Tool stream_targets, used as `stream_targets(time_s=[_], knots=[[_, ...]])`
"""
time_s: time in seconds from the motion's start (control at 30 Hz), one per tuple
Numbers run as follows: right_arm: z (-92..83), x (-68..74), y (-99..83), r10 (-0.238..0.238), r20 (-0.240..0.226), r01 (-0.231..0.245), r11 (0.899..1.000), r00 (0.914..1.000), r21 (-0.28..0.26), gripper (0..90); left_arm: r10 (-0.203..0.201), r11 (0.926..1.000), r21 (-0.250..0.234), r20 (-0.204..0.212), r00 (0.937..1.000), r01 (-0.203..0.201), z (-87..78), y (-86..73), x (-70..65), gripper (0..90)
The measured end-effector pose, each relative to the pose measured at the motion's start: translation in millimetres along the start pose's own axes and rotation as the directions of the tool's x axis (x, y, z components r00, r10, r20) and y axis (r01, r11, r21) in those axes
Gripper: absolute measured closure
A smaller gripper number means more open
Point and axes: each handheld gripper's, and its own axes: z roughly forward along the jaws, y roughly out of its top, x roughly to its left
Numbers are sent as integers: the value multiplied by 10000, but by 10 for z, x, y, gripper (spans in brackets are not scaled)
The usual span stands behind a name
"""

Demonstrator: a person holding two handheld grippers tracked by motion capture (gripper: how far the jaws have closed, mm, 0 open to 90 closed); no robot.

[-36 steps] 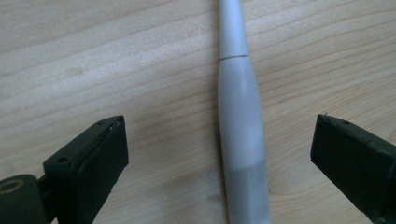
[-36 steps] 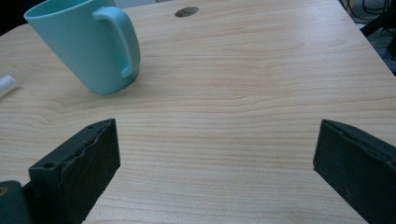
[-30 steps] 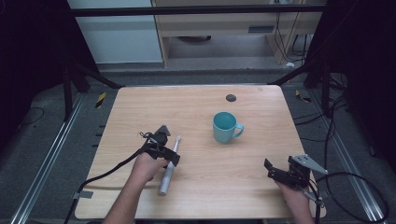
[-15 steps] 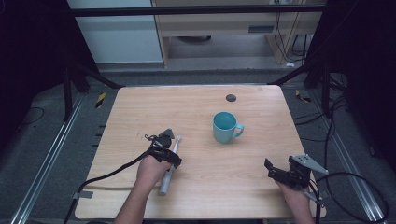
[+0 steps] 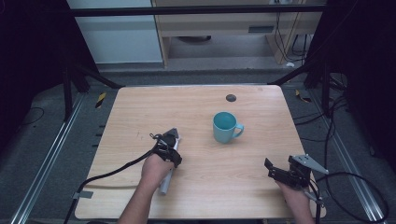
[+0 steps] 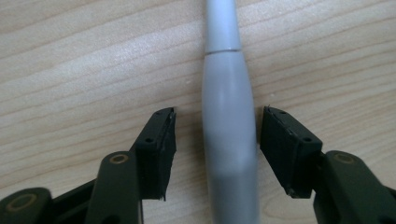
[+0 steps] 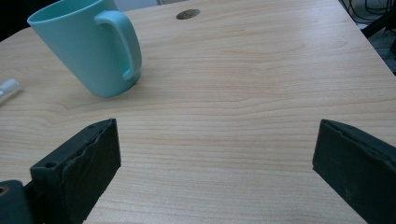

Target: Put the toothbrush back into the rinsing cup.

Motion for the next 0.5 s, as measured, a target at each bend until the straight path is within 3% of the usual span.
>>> stream_targets(time_s=[0.2, 0.37, 0.5], knots=[[-8, 0, 4, 27, 13, -27, 10000, 10000, -19, 14, 59, 10000, 15, -116, 9999, -59, 1, 50, -12, 473], [-5, -6, 5, 17, 35, -17, 10000, 10000, 19, 14, 104, 9999, 28, -164, 9998, -103, -14, 45, -19, 634], [-5, -3, 5, 30, 23, -30, 10000, 10000, 32, 14, 214, 9996, 181, -121, 9997, -212, -22, 37, -16, 662]])
